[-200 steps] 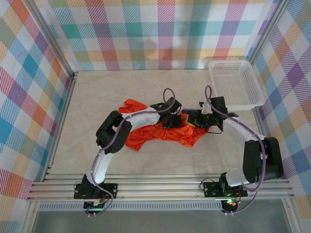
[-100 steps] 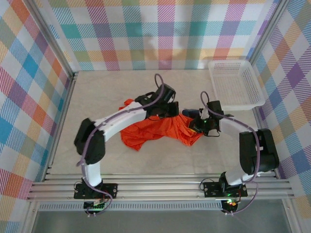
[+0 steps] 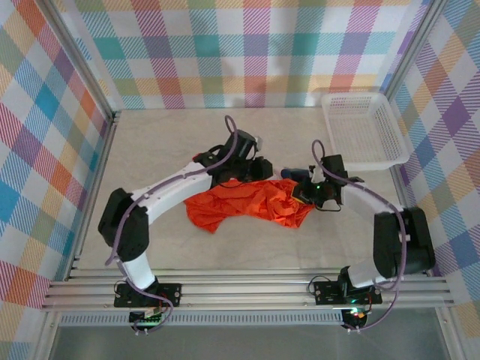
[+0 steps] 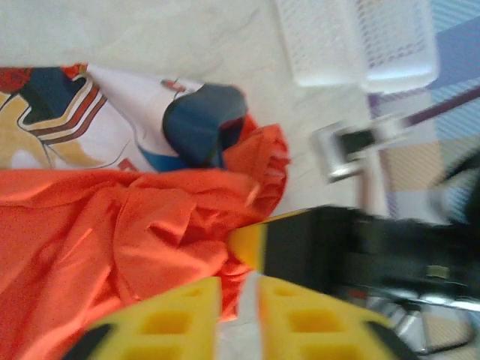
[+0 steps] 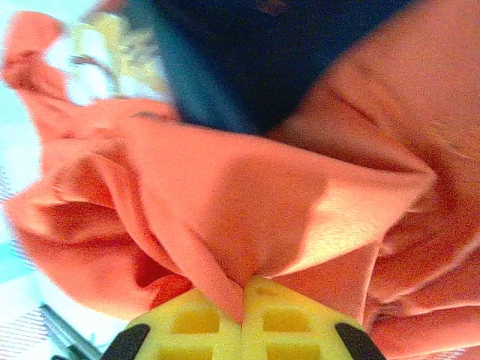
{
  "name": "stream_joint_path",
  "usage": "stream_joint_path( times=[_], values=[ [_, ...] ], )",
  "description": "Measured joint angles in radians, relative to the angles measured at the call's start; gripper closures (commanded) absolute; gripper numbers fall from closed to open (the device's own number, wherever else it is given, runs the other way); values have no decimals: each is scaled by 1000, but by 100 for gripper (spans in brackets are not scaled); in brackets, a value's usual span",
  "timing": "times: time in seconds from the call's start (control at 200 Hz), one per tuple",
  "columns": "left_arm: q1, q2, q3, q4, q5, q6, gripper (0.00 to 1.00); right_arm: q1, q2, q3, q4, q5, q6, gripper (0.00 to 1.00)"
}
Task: Fold the inside-out t-shirt
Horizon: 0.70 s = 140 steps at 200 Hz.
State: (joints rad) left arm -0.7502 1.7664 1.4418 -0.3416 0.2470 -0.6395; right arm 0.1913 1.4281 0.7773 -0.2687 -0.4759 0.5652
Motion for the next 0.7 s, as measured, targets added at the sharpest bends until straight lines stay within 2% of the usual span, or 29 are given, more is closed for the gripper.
stream_joint_path(
  times=[0.08, 0.17, 0.465, 0.54, 0.58, 0.63, 0.7],
  values=[
    [0, 52, 0, -5, 12, -4, 59, 0, -91, -18, 40, -42, 7, 100],
    [0, 98, 0, -2, 30, -16, 63, 1, -162, -26, 60, -74, 15, 100],
    [-2, 173, 1, 6, 49, -40, 62, 3, -164, -31, 66, -102, 24, 100],
    [-5, 190, 1, 14, 53, -56, 69, 3, -160, -31, 66, -104, 26, 100],
    [-8, 203, 3, 27, 58, -62, 80, 5, -157, -31, 67, -105, 26, 100],
    [-12, 220, 5, 43, 59, -77, 100, 5, -154, -31, 67, -106, 26, 100],
    [-19, 245, 11, 65, 59, -91, 100, 5, -150, -32, 68, -105, 26, 100]
  ],
)
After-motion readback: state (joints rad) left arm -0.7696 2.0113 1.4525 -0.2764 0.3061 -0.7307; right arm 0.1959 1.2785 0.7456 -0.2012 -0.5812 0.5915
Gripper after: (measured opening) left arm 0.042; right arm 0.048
